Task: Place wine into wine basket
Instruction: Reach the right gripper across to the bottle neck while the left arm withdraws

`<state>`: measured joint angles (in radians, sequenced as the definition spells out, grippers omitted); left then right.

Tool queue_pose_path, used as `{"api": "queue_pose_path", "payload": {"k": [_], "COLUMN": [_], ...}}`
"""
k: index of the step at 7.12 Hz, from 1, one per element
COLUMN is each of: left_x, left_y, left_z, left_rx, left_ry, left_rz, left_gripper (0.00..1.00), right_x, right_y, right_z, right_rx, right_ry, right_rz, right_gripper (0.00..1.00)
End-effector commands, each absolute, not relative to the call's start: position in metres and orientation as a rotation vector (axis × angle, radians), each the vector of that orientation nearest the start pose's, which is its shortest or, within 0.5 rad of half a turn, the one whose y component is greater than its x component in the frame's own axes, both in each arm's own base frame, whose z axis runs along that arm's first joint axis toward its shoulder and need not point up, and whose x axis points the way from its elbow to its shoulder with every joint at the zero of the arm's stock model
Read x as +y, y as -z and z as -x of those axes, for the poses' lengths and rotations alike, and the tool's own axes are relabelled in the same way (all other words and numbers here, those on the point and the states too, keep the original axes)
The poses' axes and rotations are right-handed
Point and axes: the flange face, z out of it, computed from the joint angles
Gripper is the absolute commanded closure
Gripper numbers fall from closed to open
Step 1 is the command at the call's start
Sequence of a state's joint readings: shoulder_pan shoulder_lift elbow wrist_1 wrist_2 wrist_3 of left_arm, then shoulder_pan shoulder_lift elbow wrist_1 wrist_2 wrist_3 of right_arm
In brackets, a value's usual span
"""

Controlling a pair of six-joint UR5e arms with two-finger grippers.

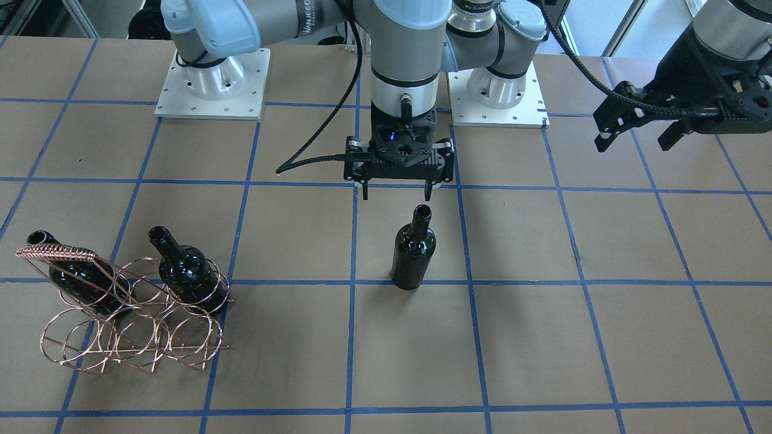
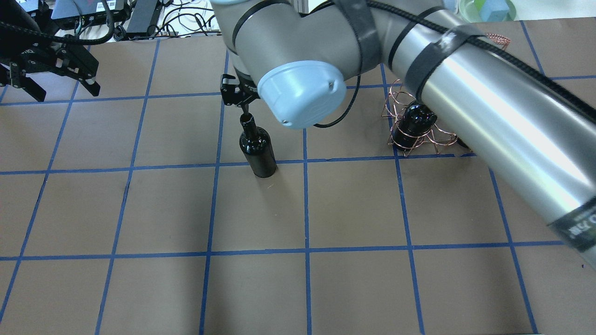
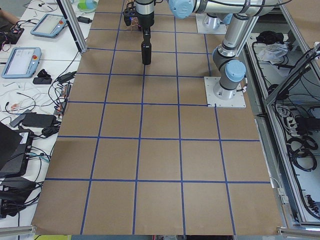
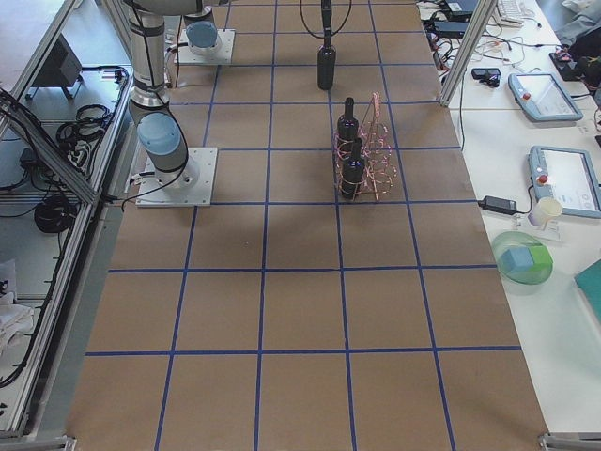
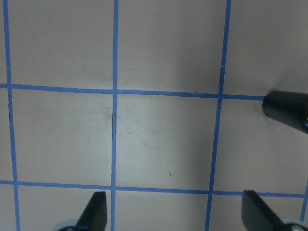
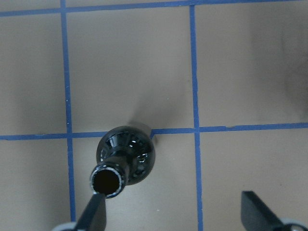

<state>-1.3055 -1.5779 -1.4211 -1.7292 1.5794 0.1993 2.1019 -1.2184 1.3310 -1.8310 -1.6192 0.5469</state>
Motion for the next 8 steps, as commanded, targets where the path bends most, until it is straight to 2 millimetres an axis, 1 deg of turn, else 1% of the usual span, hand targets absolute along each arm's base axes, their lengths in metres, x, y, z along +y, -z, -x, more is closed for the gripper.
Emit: {"api": "queue_pose_path", "payload": {"k": [1,2,4,6,7,8], "left_x": [-0.504,-0.502,-0.499,-0.497,-0.497,-0.497], "left_y": [-0.54,-0.537,-0.535,-0.533,-0.532,-0.532], "left_z": [-0.015,-0.014,-0.013,-0.013,-0.013,-0.013], "left_rx": [3.134,3.135,3.135,3.136,3.136,3.137], "left_ry": [-0.041,-0.041,-0.053,-0.056,-0.058,-0.062], "left_rz": [0.142,0.142,0.142,0.144,0.144,0.144], "left_gripper": [0.0,0.0,0.0,0.0,0.0,0.0], "right_x": [-0.493,-0.502,-0.511,-0.513,-0.514,-0.515], "right_y": [-0.408,-0.391,-0.369,-0.368,-0.372,-0.37], "right_z": [-0.469,-0.474,-0.477,-0.474,-0.472,-0.473], "right_rx": [3.098,3.107,3.128,3.129,3.121,3.12], "right_ry": [0.236,0.238,0.2,0.194,0.197,0.19], "right_rz": [0.015,0.031,0.035,0.029,0.019,0.017], "right_gripper": [0.0,0.0,0.01,0.05,0.22,0.41]}}
